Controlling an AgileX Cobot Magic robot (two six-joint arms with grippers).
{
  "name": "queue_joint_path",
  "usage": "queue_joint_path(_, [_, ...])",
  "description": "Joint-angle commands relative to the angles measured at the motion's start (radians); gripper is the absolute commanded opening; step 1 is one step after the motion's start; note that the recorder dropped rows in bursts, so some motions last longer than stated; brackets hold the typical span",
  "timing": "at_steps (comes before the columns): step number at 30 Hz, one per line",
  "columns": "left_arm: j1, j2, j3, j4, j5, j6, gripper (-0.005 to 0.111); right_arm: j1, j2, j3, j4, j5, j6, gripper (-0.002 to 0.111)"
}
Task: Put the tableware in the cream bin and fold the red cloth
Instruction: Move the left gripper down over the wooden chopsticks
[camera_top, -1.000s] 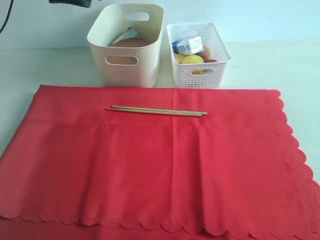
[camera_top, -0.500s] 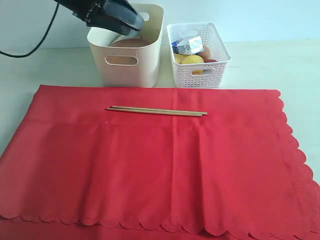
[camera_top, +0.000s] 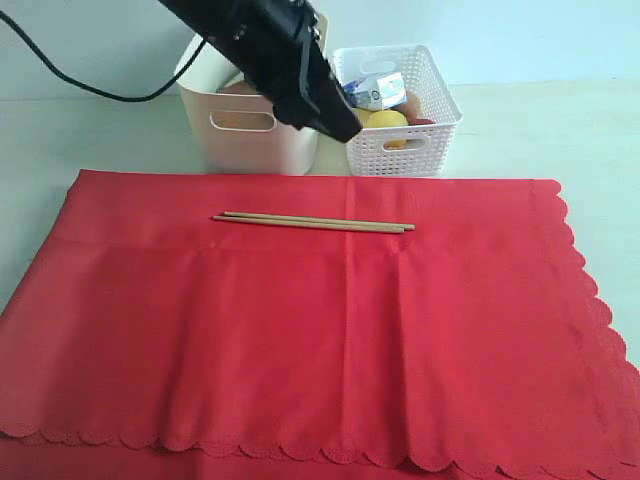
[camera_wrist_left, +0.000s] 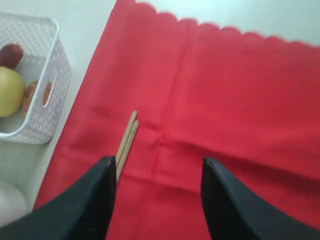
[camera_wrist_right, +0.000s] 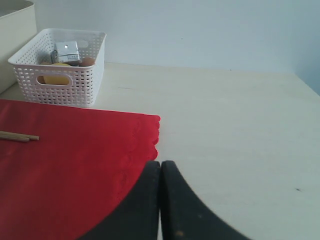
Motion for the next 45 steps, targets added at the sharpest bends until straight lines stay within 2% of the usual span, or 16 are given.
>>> queue_joint_path(1, [-0.033,0.042,0.003,0.195,-0.035,-0.024,0.051,-0.004,-0.004,0.005,-0.001,-0.005,0.000,0.000])
queue_joint_path(10, [-0.033,0.140,0.001,0.298,-0.078,-0.081,0.051,-0.004,-0.004,0.005,-0.001,-0.005,0.000,0.000])
queue_joint_path(15, [-0.017,0.190,0.001,0.302,-0.126,-0.078,0.051,-0.004,-0.004,0.005,-0.001,-0.005,0.000,0.000])
queue_joint_path(28, [0.052,0.303,-0.084,0.212,-0.149,-0.081,0.051,-0.004,-0.004,0.005,-0.001,-0.005,0.000,0.000])
queue_joint_path(32, [0.054,0.325,-0.093,0.156,-0.135,-0.037,0.051,-0.004,-0.004,0.005,-0.001,-0.005,0.000,0.000])
queue_joint_path(45, [0.054,0.330,-0.093,0.129,-0.103,0.083,0.051,-0.004,-0.004,0.005,-0.001,-0.005,0.000,0.000])
